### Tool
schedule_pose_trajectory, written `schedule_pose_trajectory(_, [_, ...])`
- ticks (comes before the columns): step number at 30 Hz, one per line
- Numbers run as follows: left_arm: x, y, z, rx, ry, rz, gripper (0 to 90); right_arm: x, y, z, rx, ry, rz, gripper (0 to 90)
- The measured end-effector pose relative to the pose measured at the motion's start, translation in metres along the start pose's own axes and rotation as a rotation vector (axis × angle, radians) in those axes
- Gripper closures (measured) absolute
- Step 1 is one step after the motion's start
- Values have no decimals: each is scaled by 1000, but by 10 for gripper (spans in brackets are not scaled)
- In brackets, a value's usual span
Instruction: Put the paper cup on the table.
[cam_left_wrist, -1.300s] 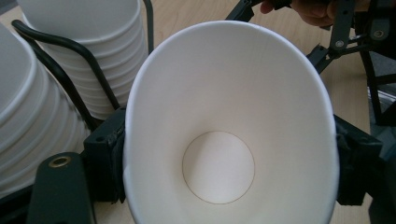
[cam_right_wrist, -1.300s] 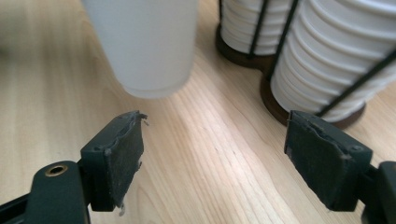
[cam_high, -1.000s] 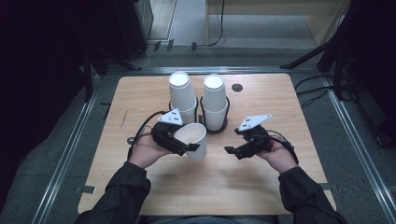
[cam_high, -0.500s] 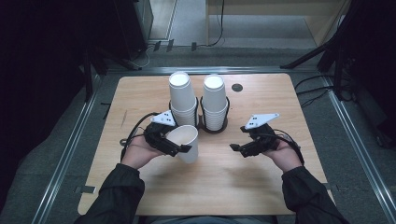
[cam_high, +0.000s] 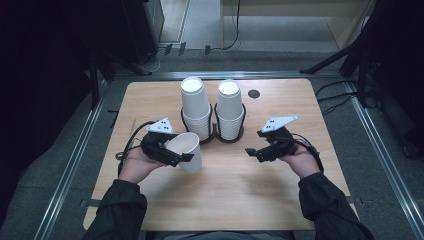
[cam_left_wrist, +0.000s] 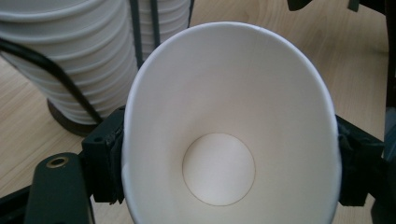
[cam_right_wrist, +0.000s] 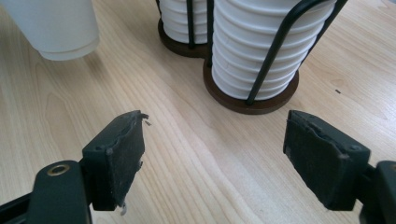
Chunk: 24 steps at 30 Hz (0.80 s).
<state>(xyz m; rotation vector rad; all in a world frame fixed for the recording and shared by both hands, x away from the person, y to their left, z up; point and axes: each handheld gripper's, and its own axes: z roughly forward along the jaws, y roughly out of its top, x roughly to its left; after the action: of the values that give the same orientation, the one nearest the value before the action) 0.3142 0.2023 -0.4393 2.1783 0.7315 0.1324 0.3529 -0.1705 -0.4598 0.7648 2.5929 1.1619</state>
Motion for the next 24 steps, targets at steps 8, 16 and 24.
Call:
schedule_pose_trajectory(8, [10, -9, -13, -9, 33, -31, 183, -5, 3, 5, 2, 8, 7, 205])
schedule_pose_trajectory(16, [26, -18, -24, -28, 63, -75, 183, -5, 2, 9, 26, 14, -4, 205])
schedule_pose_trajectory(24, [43, -27, -34, -33, 124, -104, 182, -7, -1, 7, 26, 0, 7, 205])
